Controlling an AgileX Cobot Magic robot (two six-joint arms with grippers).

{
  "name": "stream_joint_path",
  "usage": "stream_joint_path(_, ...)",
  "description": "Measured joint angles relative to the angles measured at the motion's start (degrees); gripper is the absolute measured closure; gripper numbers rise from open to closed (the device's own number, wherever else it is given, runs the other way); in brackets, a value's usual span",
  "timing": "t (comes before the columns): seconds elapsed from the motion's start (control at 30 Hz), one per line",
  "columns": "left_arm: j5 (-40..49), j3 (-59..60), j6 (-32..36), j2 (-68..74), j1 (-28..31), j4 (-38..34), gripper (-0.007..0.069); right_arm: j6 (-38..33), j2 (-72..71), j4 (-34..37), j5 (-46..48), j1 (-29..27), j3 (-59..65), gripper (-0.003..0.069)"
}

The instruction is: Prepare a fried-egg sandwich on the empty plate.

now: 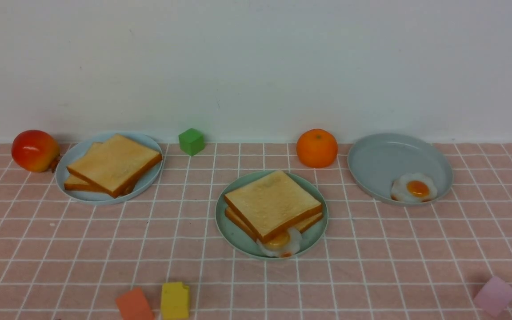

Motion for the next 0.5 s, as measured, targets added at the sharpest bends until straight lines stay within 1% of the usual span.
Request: stream_joint_path(0.5, 0.3, 0.0, 0.0, 0.0, 0.0, 0.0, 0.0621, 0.0, 0.0, 0.0, -0.1, 0.0, 0.0, 0.0661)
